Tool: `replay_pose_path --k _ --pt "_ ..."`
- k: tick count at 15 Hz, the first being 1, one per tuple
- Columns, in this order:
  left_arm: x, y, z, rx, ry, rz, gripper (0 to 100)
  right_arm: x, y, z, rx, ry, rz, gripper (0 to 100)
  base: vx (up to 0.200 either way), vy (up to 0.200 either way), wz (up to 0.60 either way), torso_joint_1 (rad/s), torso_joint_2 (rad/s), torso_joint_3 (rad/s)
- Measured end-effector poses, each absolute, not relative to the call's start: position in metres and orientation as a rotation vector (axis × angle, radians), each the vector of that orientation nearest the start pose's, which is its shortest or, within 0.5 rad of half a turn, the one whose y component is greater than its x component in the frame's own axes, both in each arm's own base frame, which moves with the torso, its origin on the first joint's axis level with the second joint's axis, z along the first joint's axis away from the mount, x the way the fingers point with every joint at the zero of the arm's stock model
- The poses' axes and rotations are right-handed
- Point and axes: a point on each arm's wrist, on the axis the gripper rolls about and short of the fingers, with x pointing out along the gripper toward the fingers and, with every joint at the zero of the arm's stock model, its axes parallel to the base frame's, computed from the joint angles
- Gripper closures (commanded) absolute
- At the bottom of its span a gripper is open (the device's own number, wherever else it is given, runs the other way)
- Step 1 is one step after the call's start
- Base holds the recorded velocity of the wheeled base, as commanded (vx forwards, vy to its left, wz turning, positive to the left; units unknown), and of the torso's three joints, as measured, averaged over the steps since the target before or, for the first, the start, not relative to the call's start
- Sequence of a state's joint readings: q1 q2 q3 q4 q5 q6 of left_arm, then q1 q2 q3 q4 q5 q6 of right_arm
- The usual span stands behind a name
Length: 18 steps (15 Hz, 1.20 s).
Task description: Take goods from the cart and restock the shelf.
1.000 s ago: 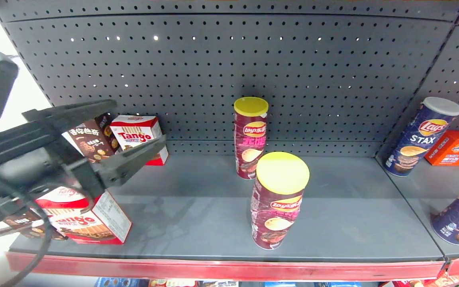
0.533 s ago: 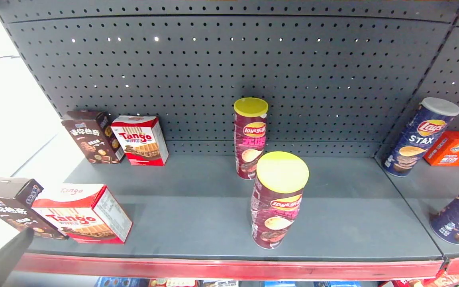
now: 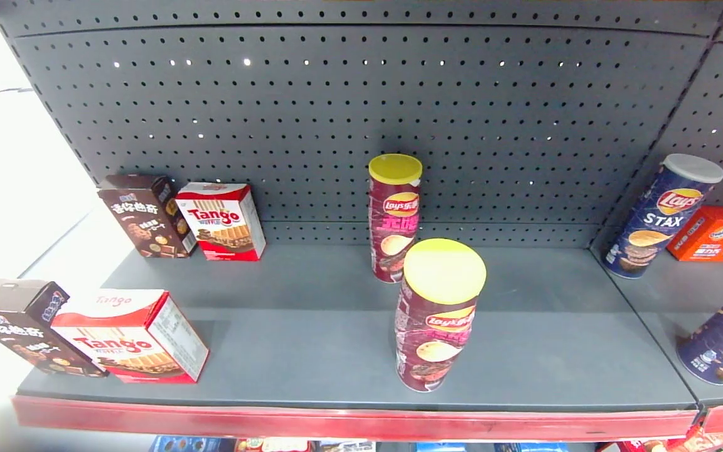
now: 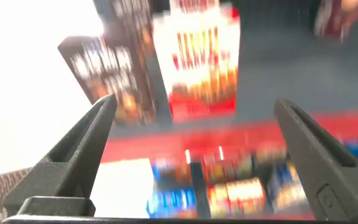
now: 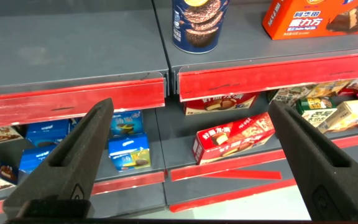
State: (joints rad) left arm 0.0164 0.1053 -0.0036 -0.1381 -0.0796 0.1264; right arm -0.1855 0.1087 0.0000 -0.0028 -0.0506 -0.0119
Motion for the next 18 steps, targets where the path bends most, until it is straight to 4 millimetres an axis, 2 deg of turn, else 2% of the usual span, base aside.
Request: replay_pose_path --k 2,7,11,18 --pt "-0.02 -0.002 0.084 0.155 -0.034 -0.07 0 -0.014 0.002 0.078 -0.005 0.107 -0.235 0 0.0 0.0 0.0 0.0 0.0 0.0" --pt "-0.023 -0.002 0.082 0.137 -0.071 -0.069 0 -0.014 0.002 0.078 -0.004 0.107 -0.235 0 0.0 0.0 0.0 0.0 0.0 0.0" --pt "-0.023 0.002 0.076 0.024 -0.01 0.082 0 -0.014 0.002 0.078 -0.005 0.107 -0.235 0 0.0 0.0 0.0 0.0 0.0 0.0" --pt "-0.023 0.0 0.076 0.009 -0.007 0.002 0 -0.014 0.002 0.08 -0.012 0.1 -0.184 0 0.0 0.0 0.0 0.0 0.0 0.0"
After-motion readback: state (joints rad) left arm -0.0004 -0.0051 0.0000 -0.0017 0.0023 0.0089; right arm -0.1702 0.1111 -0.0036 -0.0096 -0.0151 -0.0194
